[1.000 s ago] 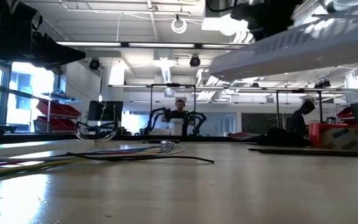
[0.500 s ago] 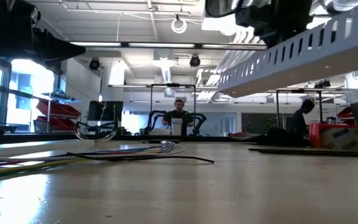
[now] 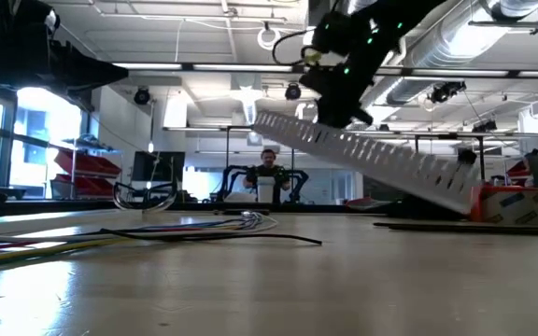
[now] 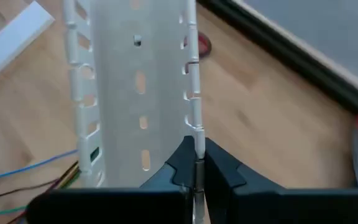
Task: Ziptie cables
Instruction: Move the white cable duct lid to the top of the table, then wrap the bottom black zip tie on the cable wires
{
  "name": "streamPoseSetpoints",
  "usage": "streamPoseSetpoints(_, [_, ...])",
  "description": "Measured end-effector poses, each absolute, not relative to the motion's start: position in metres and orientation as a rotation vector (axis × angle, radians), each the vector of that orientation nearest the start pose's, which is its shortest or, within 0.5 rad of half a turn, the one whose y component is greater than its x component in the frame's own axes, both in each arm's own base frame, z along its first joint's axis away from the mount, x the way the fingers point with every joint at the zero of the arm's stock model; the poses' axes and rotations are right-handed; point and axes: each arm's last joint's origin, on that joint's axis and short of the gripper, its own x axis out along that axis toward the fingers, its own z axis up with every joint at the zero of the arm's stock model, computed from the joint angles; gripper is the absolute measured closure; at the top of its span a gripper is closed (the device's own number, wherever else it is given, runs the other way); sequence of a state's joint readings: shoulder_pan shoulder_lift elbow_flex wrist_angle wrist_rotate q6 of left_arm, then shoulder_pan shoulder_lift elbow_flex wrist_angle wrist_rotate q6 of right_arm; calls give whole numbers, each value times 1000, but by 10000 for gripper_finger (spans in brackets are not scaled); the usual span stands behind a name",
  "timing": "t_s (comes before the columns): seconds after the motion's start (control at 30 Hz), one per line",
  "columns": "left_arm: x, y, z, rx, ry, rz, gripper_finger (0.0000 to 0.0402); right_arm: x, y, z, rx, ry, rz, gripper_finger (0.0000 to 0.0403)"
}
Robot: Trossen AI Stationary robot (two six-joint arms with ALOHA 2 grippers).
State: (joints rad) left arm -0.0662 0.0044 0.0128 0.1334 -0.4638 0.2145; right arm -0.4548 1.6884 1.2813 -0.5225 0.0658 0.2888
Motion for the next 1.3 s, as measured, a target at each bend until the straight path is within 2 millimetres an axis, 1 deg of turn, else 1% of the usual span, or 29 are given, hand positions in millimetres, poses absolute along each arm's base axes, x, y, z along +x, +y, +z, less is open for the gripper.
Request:
streamPoseSetpoints(0.13, [94,7,180,180,-93,412,401,333,-191,227,360,938,-594,403])
streamPoseSetpoints(0.27, [94,7,180,196,-89,430,401,350,-215,215,289,988,-566,403])
streamPoseSetpoints(0.47, [94,7,180,195,-86,433,401,367,-232,190,206,1129,-530,403])
streamPoseSetpoints(0.63, [94,7,179,192,-81,432,401,372,-239,176,139,1207,-617,403])
streamPoseSetpoints(0.7, [94,7,179,174,-84,431,401,372,-241,177,125,1209,-684,400])
streamPoseSetpoints(0.77, [94,7,179,160,-87,430,401,371,-242,180,111,1194,-738,385])
streamPoseSetpoints(0.83, [94,7,179,145,-88,429,401,370,-243,184,103,1188,-758,360])
streamPoseSetpoints(1.0, [94,7,178,117,-88,425,401,368,-248,201,97,1160,-800,266])
streamPoseSetpoints(1.07, [94,7,178,95,-92,424,401,367,-245,211,85,1161,-809,231])
streamPoseSetpoints(1.13, [94,7,178,67,-92,421,401,366,-235,223,65,1158,-791,204])
streamPoseSetpoints(1.2, [95,7,176,45,-78,419,401,366,-214,232,37,1144,-751,188])
streamPoseSetpoints(1.23, [95,7,175,30,-71,417,401,366,-201,234,25,1144,-718,183])
streamPoseSetpoints(1.3, [95,7,173,1,-56,416,401,364,-169,231,1,1137,-661,180])
